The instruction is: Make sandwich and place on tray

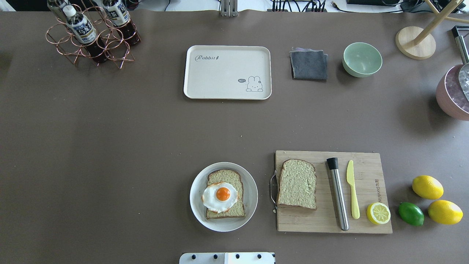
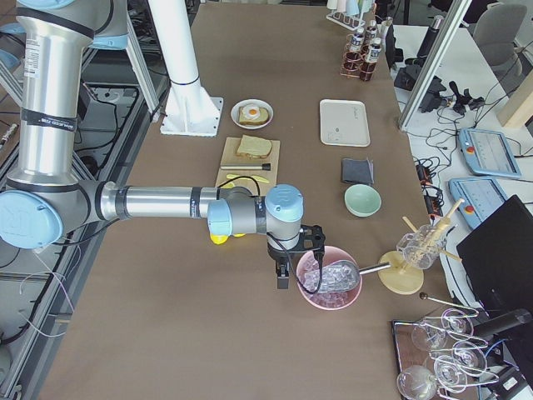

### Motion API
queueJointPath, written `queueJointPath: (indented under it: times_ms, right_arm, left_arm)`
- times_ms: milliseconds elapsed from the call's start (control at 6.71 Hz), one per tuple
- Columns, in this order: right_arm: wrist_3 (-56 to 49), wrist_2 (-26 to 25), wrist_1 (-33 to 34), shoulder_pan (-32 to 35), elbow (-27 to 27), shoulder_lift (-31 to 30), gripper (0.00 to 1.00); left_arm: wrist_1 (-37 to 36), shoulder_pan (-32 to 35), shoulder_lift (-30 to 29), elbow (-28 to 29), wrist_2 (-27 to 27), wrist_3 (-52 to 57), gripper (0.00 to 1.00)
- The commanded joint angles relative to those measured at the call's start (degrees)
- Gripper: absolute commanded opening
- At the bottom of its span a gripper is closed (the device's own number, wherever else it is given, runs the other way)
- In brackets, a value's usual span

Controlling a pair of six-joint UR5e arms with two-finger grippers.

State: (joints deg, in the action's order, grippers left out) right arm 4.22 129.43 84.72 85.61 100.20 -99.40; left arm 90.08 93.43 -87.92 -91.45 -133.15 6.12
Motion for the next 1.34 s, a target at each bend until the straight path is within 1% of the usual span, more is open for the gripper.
queueJointPath:
  times_ms: [0, 149, 298, 447, 596, 894, 1043, 1193]
  right_arm:
    - [0.0, 0.2, 0.2, 0.0, 0.0, -0.1, 1.00]
    - [0.0, 0.0, 0.1, 0.0, 0.1, -0.4, 1.00]
    - [0.0, -0.4, -0.2, 0.1, 0.1, -0.3, 1.00]
    - [-0.1, 0.8, -1.0, 0.1, 1.0, -0.2, 1.00]
    - [0.0, 3.1, -4.7, 0.1, 2.4, 0.1, 1.00]
    - [0.3, 3.2, -14.7, 0.1, 3.1, -0.2, 1.00]
    - [1.8, 3.4, -18.5, 0.0, 3.5, 0.3, 1.00]
    - [2.0, 5.3, -19.5, -0.4, 3.3, 1.7, 1.00]
  left_arm:
    - [0.1, 0.0, -0.9, -0.3, 0.0, 0.0, 0.98]
    - [0.0, 0.0, -1.6, -0.2, 0.0, 0.0, 0.98]
    - [1.4, 0.0, -2.8, 0.4, 0.1, 0.1, 0.98]
    - [2.7, 0.0, -2.8, 0.0, 0.1, 0.0, 0.98]
    - [3.2, 0.0, -3.1, -0.1, 0.0, -0.1, 0.98]
    - [7.8, 0.0, -3.1, -0.1, 0.0, -0.2, 0.98]
    - [9.9, 0.0, -4.1, -1.5, -0.6, -5.9, 0.98]
    - [13.5, 0.0, -4.3, -2.4, -3.8, -12.0, 0.98]
